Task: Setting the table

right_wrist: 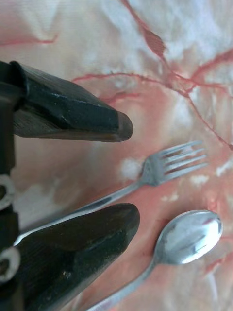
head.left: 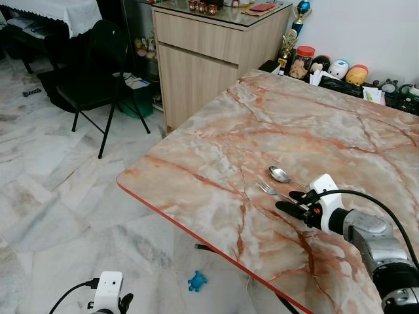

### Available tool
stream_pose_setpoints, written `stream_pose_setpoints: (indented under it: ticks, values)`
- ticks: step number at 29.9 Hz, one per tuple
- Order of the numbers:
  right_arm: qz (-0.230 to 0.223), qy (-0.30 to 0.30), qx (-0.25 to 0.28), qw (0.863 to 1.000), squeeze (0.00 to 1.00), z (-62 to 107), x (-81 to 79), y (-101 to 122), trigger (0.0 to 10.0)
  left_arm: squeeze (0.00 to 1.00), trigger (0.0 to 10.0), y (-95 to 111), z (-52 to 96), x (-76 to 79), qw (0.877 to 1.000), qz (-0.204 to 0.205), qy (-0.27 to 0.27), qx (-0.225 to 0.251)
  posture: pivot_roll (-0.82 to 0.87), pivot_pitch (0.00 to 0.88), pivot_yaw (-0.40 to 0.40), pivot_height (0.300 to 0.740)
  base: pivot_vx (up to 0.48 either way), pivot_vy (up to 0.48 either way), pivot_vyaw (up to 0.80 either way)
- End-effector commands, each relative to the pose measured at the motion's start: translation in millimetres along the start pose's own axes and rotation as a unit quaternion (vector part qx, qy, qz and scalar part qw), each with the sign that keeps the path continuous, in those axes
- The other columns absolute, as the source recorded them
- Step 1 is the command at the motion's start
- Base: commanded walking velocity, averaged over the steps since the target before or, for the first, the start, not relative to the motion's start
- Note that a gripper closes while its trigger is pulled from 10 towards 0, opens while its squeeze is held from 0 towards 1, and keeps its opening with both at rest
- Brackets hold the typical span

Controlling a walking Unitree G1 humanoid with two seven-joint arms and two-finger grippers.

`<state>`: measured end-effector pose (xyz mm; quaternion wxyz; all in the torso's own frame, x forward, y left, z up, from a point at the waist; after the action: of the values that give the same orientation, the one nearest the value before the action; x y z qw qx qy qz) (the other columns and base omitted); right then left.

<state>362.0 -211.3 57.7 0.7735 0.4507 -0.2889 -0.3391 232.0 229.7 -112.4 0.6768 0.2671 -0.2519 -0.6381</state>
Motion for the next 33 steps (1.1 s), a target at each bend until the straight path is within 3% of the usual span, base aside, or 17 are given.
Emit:
stream_pose_setpoints:
  ticks: [1,18,33]
  values:
    - [0.012,-0.012,-0.002,1.0,0.0,-1.4,4.0,2,10.0,0.0,10.0,-10,1.6,-0.8,1.0,0.001,0.002,-0.017,0.13,0.0,-0.025,0.74,0.0,0.0,0.0]
    - [0.002,-0.015,-0.014,1.0,0.0,-8.9,-0.4,-5,10.0,0.0,10.0,-12,1.8,1.5,1.0,0.003,0.003,-0.019,0.14,0.0,-0.031,0.74,0.0,0.0,0.0]
    - [-0.01,-0.043,-0.033,0.999,0.0,-8.9,5.2,-15,10.0,0.0,10.0,-13,2.7,-2.0,1.0,0.001,0.004,-0.019,0.14,0.0,-0.03,0.74,0.0,0.0,0.0]
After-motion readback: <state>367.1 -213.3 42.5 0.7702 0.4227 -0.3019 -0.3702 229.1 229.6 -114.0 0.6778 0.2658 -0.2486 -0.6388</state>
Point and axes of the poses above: a point about 5 cm out from each wrist's last joint towards the gripper, its own z axis pointing back from the gripper into the wrist, its own y axis along the axis of the wrist's last joint, x = y × z, the point moved 6 cm from there along -z, pointing out of the wrist towards the gripper, and after that the axes turned 6 degrees about z, right-handed, at the moved point
